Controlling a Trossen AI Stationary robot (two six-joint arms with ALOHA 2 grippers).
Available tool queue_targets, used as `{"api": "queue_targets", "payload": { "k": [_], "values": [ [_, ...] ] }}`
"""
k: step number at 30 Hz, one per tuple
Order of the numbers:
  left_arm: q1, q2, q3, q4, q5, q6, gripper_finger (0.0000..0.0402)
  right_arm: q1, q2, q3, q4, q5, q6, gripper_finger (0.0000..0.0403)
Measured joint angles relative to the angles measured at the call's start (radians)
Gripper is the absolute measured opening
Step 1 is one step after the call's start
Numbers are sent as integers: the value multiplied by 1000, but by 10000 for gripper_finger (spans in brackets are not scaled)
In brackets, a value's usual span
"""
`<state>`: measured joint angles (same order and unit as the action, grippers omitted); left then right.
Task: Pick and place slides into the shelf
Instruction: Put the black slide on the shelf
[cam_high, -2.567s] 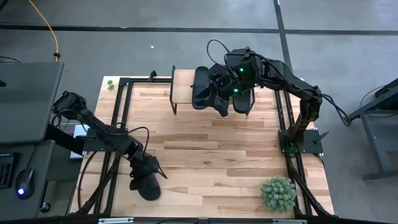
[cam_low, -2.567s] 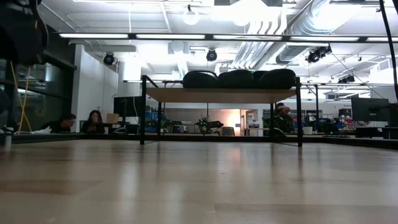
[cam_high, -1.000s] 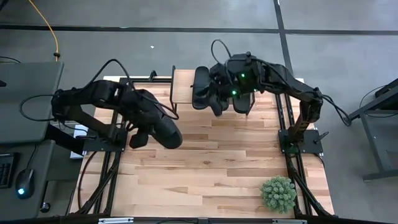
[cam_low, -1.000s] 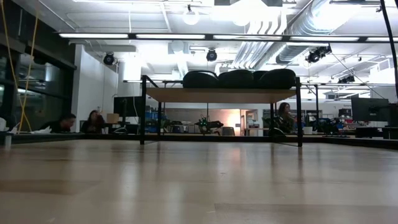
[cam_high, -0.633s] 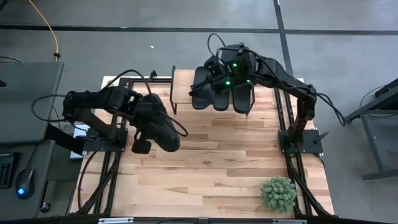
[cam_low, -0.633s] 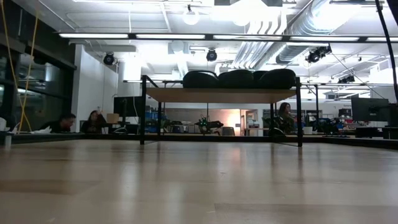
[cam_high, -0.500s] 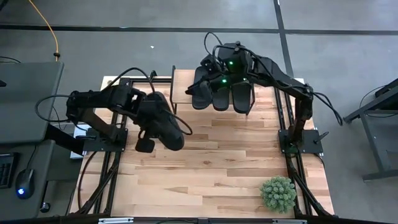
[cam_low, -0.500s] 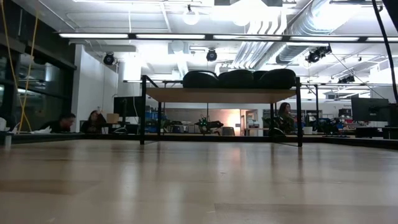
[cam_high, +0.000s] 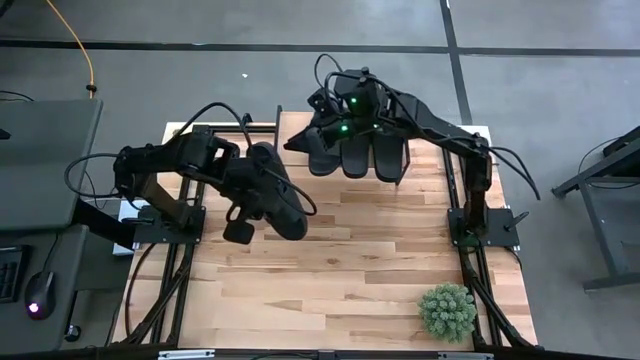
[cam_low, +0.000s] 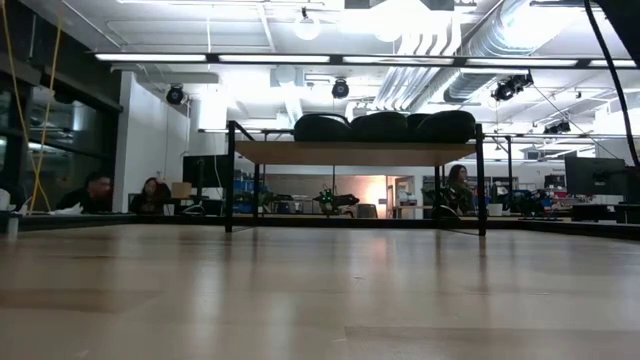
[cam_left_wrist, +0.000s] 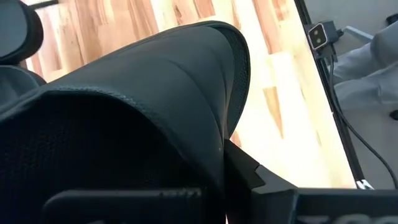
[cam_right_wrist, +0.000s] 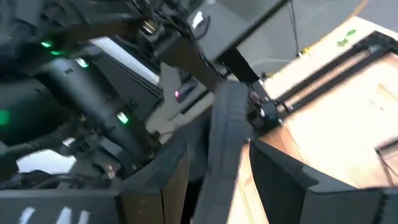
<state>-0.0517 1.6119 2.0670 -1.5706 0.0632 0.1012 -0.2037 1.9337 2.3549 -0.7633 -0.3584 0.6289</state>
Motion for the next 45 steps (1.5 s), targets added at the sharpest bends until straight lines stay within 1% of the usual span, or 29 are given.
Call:
{"api": "queue_targets", "payload": {
  "k": [3,9,12,17,21,27,30,33,40,45],
  "values": [
    [0,8,2,10,-5,7,9,1,6,0,7,0,0,173],
    [0,16,2,12,-5,35,7,2,29,0,51,10,4,214],
    [0,24,0,13,-5,49,8,4,43,1,68,9,27,227],
    [-1,32,0,30,-7,88,11,16,65,0,93,-6,28,232],
    [0,28,0,32,-5,93,11,16,63,0,114,13,21,232],
    [0,30,2,33,-16,102,12,14,63,0,116,10,21,229],
    [0,30,11,33,-19,104,12,14,63,0,120,10,25,216],
    [0,28,14,45,-20,104,12,14,63,0,134,10,27,192],
    [0,28,14,63,-23,113,12,13,63,0,143,14,41,113],
    [0,28,14,64,-33,127,12,13,62,0,146,14,46,67]
  ]
}}
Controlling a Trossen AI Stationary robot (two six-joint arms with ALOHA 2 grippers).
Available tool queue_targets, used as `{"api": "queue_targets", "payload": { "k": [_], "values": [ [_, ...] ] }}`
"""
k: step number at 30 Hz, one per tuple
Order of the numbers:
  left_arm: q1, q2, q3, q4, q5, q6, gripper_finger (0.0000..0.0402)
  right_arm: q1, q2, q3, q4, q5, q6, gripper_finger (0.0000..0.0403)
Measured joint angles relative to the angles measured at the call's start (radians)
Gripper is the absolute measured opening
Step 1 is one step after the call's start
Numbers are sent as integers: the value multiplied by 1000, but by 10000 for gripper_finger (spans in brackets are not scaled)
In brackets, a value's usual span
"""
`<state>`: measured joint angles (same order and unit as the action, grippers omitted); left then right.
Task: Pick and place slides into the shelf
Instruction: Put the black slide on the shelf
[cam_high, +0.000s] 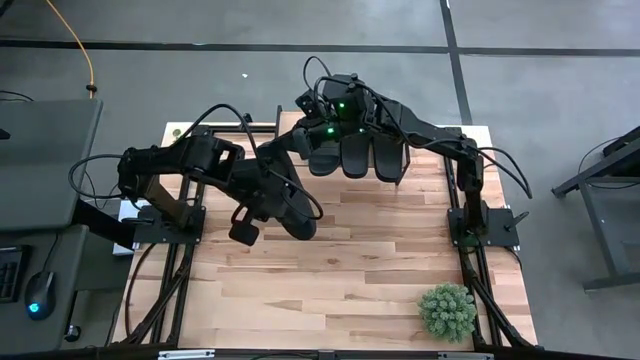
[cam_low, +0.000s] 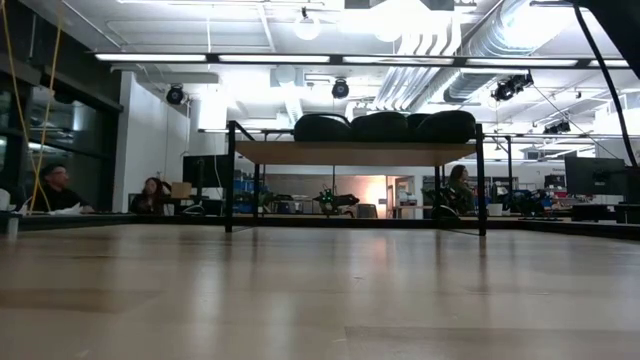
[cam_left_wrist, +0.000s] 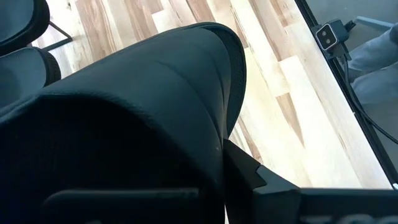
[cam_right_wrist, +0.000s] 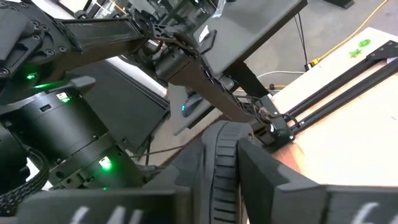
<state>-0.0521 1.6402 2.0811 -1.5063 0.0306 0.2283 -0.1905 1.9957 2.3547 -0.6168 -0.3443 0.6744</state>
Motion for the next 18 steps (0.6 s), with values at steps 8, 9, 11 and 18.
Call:
{"api": "queue_targets", "payload": {
  "k": [8,9,11,18],
  "values": [
    [0,2,33,-20,2,3,12,0,0,0,10,1,-17,23],
    [0,2,46,-22,2,3,12,0,-1,1,14,1,-17,21],
    [-1,3,76,-21,2,4,12,-1,-2,1,15,2,-16,19],
    [-2,3,190,-23,4,-7,12,-8,-2,2,34,8,-16,13]
  ]
}}
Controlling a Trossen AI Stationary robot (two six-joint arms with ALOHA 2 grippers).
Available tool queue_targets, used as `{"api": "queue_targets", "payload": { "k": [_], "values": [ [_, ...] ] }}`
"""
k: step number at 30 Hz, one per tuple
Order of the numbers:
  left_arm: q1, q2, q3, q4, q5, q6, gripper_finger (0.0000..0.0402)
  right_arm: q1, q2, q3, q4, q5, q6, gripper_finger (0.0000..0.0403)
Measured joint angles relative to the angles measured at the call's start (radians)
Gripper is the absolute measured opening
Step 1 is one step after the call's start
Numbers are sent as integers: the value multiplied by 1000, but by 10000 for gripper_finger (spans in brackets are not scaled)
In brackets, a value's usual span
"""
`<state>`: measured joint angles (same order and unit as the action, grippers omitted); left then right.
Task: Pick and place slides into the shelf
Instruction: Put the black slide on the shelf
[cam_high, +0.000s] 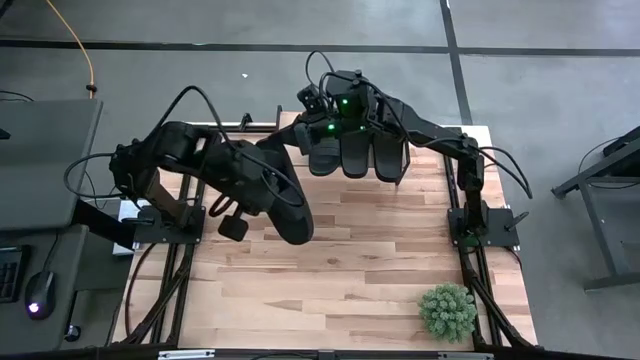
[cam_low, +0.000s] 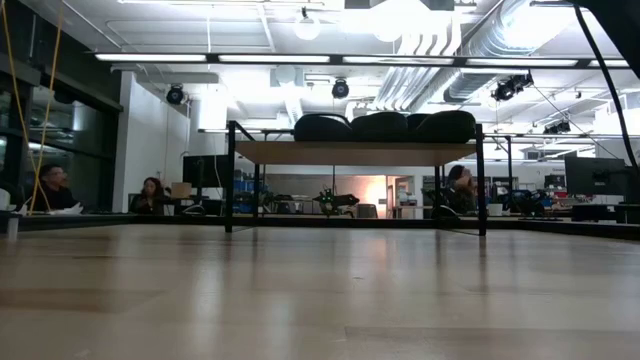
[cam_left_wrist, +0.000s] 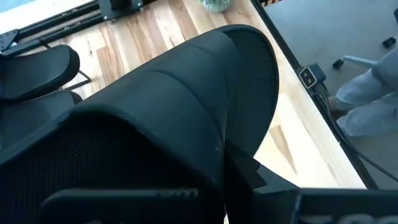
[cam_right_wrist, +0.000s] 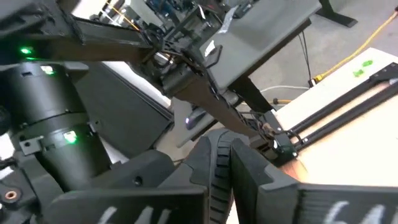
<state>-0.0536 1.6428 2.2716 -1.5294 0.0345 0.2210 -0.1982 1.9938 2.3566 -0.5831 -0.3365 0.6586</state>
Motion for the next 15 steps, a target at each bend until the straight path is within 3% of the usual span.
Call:
{"api": "queue_targets", "payload": {
  "k": [7,15],
  "values": [
    [0,8,-2,-17,-4,-15,12,-5,0,0,42,-12,18,8],
    [-1,23,-2,-17,6,-16,12,-5,2,-2,32,-83,40,88]
  ]
}}
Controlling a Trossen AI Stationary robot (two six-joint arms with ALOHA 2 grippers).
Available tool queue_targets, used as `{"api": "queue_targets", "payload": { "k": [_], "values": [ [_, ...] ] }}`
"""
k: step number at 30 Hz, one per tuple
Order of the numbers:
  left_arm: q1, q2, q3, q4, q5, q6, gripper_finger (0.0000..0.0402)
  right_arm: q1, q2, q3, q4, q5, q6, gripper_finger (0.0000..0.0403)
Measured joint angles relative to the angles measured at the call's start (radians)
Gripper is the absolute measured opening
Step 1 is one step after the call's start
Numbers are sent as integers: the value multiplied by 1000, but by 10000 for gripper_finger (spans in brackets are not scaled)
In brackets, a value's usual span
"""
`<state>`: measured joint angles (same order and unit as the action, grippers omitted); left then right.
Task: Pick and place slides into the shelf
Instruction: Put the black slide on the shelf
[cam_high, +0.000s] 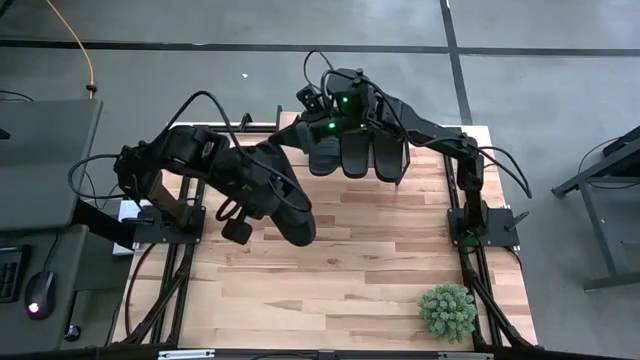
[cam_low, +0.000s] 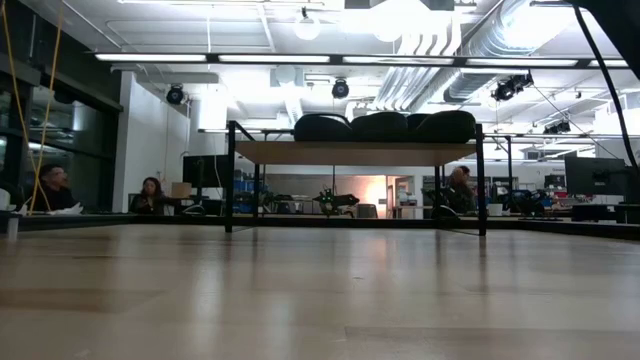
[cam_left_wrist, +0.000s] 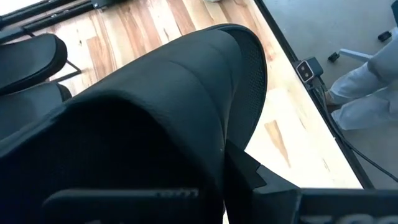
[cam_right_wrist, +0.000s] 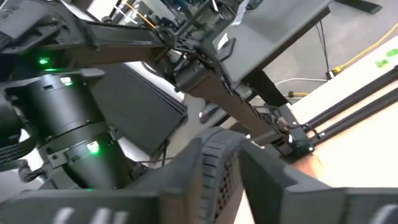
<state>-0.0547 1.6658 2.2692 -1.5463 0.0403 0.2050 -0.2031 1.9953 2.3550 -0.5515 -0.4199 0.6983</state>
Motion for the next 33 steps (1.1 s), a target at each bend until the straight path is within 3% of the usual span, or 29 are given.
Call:
{"api": "queue_targets", "payload": {
  "k": [8,12,33],
  "values": [
    [0,3,2,0,1,2,12,-1,0,0,-22,-10,1,220],
    [0,3,2,-3,8,1,12,-5,0,0,-51,-15,2,262],
    [5,36,-2,-24,-20,47,12,11,-20,-2,-35,-32,1,271]
  ]
}}
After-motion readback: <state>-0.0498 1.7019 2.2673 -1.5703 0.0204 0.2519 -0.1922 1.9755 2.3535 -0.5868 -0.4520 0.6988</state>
